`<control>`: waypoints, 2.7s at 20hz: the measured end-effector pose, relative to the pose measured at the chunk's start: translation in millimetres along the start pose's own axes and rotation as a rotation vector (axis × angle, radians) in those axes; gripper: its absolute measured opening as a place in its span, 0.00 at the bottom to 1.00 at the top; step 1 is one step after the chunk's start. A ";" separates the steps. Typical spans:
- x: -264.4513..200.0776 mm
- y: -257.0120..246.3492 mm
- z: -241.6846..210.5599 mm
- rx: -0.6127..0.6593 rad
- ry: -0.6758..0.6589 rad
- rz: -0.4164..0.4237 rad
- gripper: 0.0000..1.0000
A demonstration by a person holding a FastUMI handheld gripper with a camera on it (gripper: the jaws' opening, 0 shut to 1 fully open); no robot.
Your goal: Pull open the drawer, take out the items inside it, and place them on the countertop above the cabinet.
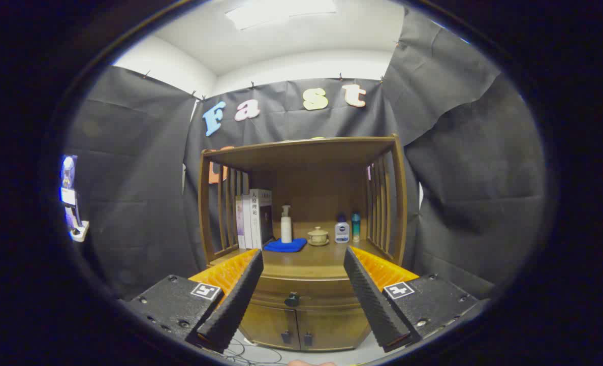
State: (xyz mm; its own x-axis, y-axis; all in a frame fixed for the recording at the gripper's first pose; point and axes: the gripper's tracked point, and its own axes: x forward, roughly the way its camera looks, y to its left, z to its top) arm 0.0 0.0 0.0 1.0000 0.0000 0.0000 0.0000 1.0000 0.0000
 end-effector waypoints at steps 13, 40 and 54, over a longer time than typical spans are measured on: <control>30.0 -1.3 -22.3 -0.008 0.031 -0.020 1.00; 192.8 6.1 -226.1 0.058 0.265 -0.080 0.74; 202.4 15.4 -241.1 0.013 0.252 -0.085 0.47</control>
State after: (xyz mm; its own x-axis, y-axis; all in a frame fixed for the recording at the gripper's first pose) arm 202.4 15.4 -241.1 0.9648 -0.0819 -0.2501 0.0852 0.9964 0.0026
